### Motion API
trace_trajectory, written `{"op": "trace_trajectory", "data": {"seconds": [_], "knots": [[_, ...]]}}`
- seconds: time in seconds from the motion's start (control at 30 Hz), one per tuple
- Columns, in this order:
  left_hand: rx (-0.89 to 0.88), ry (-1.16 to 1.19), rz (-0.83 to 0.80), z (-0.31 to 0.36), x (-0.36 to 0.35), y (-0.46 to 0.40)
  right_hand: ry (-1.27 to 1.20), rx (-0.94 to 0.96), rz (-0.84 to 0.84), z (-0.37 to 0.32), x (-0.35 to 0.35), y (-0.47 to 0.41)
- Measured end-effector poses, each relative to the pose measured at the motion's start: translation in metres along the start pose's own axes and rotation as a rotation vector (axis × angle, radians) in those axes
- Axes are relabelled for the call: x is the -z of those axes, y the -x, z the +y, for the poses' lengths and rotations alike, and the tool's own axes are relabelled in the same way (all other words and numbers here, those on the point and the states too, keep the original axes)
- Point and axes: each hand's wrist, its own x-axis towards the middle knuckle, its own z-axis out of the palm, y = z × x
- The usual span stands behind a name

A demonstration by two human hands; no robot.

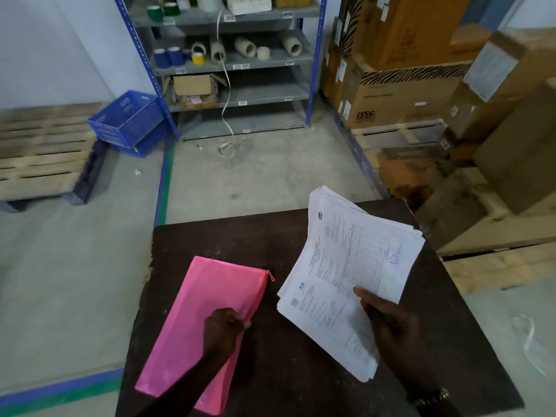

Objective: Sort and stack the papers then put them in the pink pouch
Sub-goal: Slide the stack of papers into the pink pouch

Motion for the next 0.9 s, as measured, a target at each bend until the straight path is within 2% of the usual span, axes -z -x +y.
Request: {"op": "trace_trajectory", "data": {"seconds": [0.3,0.47,0.7,0.9], "knots": [[-0.106,-0.085,0.086,0.009,0.019,-0.003,-0.251,-0.116,0.035,0.012,-0.034,0.017],[-0.198,-0.189,0.147,0.023,0.036,-0.008,-0.266,-0.256,-0.111,0.025,-0.059,0.033],[-0.313,-0.217,0.220,0.029,0.051,-0.009,-0.344,-0.302,-0.295,0.039,-0.082,0.039],[-0.263,-0.130,0.256,0.037,0.053,-0.003,-0.240,-0.246,-0.291,0.053,-0.093,0.032]]}}
